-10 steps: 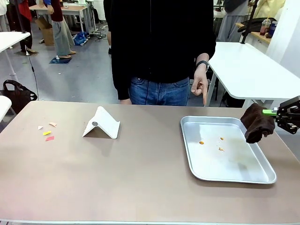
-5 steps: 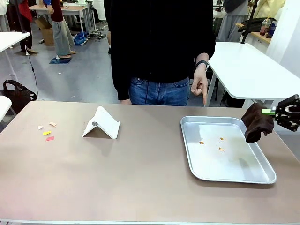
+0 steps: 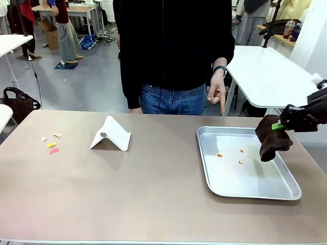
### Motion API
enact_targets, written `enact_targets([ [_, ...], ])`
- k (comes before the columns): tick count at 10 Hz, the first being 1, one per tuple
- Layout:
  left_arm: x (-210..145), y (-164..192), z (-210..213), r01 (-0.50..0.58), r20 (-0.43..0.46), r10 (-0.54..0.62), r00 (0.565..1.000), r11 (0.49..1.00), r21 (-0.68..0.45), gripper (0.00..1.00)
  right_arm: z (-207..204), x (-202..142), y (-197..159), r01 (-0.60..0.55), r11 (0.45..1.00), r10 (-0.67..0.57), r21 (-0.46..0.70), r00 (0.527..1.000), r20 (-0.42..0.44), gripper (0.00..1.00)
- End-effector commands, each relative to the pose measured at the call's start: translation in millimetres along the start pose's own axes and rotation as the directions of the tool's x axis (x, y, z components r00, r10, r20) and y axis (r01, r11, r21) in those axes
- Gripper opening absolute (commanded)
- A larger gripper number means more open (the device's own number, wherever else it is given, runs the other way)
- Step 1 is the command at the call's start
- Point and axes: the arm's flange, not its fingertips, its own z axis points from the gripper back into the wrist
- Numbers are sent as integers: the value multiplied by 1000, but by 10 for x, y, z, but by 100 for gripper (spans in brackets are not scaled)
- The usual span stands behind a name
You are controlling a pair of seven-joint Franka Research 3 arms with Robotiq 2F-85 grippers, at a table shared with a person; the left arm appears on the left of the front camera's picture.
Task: Clean the surface of the table.
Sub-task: If a person points to the right, clean the right side of the table with your right hand, and if they point to the left, clean the left side with your left hand.
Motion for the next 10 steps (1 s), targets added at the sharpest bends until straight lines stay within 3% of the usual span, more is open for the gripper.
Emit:
enact_targets([
  [1, -21, -35, -10, 19, 4, -18, 1000, 1000, -8, 7, -133, -26, 191, -74, 974, 61, -213, 996, -67, 11],
  [5, -21, -35, -10, 19, 4, -18, 1000, 1000, -8, 7, -664, -3, 329, -152, 910, 100, -387, 984, -150, 11],
  [10, -21, -35, -10, 19, 4, -18, 1000, 1000, -8, 7, -1389, 15, 398, -95, 951, 31, -293, 975, -218, 11],
])
